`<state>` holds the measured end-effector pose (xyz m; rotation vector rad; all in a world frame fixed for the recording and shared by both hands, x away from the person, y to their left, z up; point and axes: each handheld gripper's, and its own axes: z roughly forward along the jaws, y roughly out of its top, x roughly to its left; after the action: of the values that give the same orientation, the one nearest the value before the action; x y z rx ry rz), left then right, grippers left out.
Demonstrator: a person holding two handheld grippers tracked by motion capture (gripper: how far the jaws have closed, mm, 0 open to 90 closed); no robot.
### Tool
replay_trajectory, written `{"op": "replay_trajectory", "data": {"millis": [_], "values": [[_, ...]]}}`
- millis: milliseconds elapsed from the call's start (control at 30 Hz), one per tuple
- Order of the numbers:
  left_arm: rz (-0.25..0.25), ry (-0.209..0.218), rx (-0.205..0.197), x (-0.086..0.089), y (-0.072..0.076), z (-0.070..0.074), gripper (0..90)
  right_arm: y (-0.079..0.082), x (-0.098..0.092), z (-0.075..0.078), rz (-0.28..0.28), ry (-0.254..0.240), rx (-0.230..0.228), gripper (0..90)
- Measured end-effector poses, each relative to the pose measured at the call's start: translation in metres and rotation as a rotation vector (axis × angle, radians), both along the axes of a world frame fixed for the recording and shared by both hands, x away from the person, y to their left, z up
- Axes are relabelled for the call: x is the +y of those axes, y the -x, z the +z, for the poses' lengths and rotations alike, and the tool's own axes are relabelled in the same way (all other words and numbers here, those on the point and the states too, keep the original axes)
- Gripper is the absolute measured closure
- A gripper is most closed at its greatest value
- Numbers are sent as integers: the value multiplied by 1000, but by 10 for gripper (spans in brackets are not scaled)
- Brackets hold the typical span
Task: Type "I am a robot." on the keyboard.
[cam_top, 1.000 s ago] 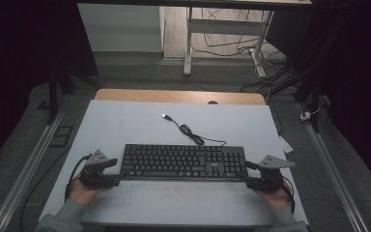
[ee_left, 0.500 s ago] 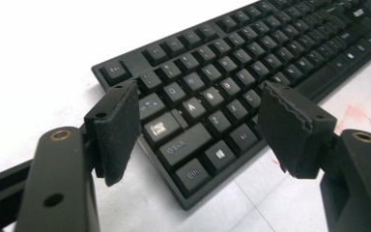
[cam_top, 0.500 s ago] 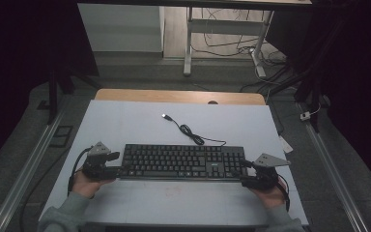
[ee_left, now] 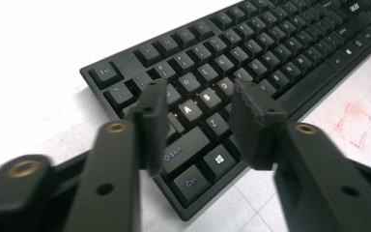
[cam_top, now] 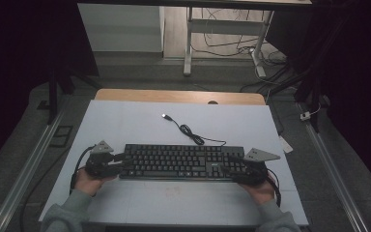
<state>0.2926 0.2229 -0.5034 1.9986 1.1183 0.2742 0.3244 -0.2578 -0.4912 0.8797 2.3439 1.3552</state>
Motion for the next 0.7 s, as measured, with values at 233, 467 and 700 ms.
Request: {"op": "replay_trajectory", "data": {"millis": [233,467,700], "values": [[-17,-30,10,-2,0,-5,773,-8,21,0,20,-9,16,429],[-29,-59,10,-4,1,-8,890,-15,48,6,61,-15,16,431],[-29,-97,14,-6,1,-13,890,-22,74,11,83,-8,22,438]]}}
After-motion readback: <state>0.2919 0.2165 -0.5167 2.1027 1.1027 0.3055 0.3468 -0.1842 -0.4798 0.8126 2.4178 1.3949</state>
